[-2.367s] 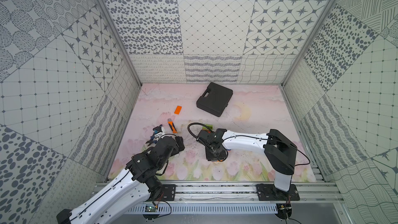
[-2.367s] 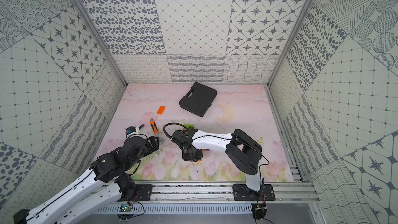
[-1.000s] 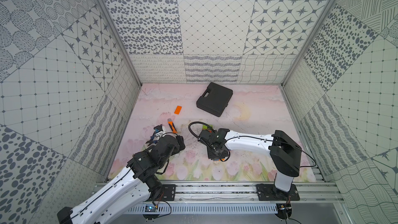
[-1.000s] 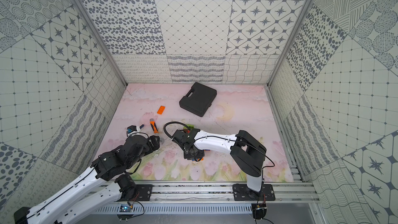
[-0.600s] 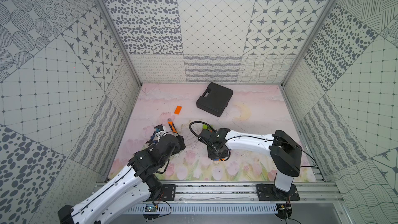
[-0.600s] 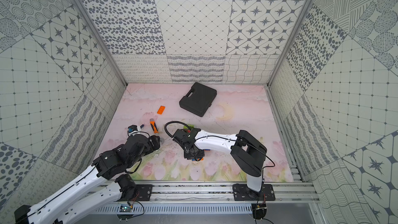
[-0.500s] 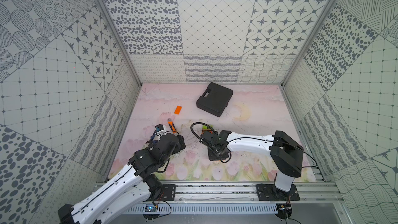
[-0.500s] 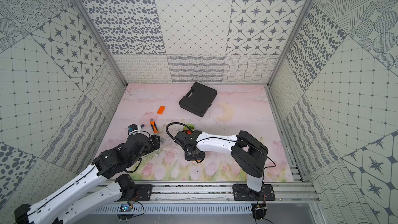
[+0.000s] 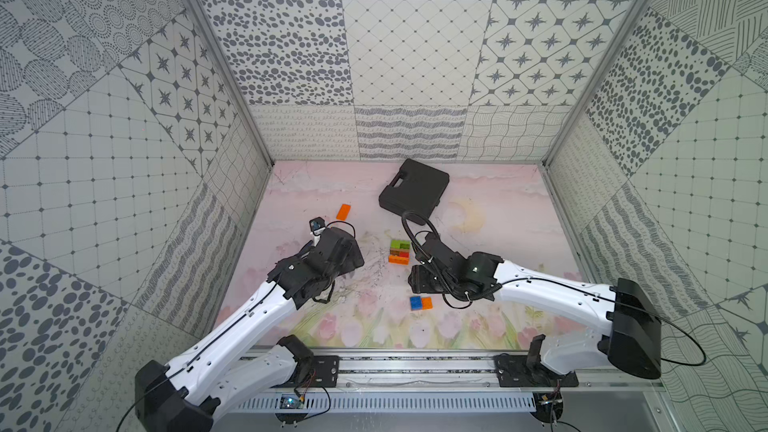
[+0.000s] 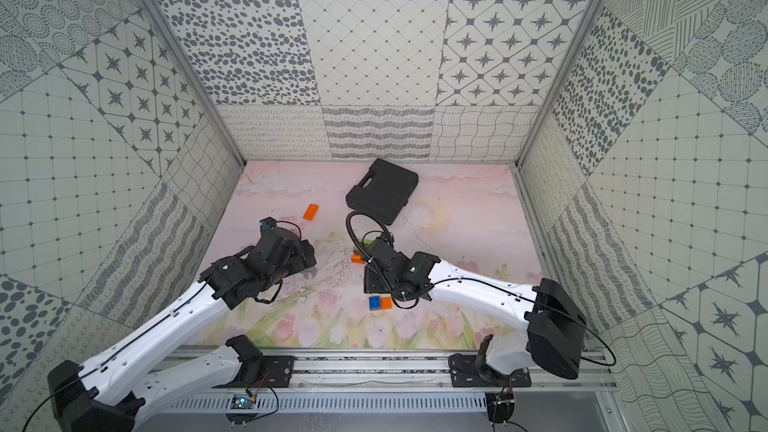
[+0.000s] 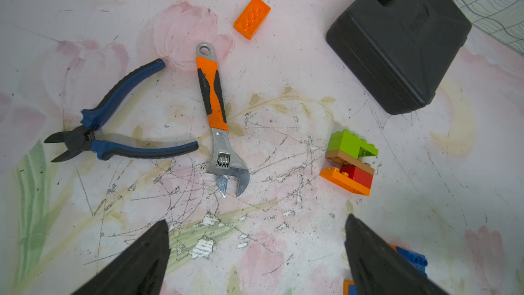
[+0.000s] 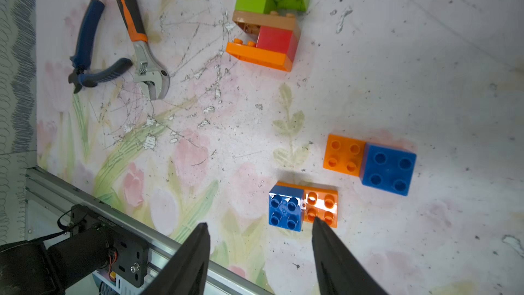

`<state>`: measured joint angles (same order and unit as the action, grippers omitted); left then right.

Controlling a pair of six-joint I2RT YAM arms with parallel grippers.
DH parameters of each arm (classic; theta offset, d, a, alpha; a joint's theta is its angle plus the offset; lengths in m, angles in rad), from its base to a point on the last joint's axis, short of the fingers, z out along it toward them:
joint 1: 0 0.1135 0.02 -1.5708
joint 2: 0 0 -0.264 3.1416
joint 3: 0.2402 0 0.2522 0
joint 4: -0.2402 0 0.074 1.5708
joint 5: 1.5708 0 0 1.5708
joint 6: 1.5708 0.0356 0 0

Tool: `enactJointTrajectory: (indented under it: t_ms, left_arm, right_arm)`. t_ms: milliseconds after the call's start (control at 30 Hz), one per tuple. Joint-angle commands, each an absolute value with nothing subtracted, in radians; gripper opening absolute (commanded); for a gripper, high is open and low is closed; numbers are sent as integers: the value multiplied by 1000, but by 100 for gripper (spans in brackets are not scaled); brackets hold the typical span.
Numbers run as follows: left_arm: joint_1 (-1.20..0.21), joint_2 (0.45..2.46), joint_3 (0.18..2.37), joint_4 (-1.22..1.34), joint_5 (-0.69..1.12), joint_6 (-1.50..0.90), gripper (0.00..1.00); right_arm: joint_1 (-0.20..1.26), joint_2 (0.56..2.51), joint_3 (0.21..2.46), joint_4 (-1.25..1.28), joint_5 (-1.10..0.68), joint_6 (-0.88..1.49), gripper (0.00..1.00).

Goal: Assemble the number 5 with lego
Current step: Assemble the lego brick with the lego brick, then pick up the lego brick from the center of the board.

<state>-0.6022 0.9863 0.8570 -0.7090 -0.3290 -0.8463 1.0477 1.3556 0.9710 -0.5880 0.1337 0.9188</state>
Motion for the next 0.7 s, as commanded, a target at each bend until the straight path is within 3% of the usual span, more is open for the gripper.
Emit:
enactJointTrajectory:
  t_ms: [0,100,200,300,567,667]
  left_arm:
    - [-441,1128,929,-614,-45,-752,100]
    - [-357,1281,1000,-591,47,-711,100]
    - [-291,1458,1150,-663,90,-668,90]
    - [-260,1618,1318,-738,87,-542,88]
    - [-227,2050,1812,-1059,-31,-282,81]
    - [-224,2135,1936,-1108,-64,-210,84]
  right_arm:
    - [1041,1234,855,-424,163,861,62]
    - [999,1153,755,-350,110,869,64]
    - [962,1114,699,-303,23,831,69]
    - [957,1122,702,-303,-22,764,75]
    - [953,1170,718,-289,-18,717,90]
    - [946,1188,736,-291,-11,689,97]
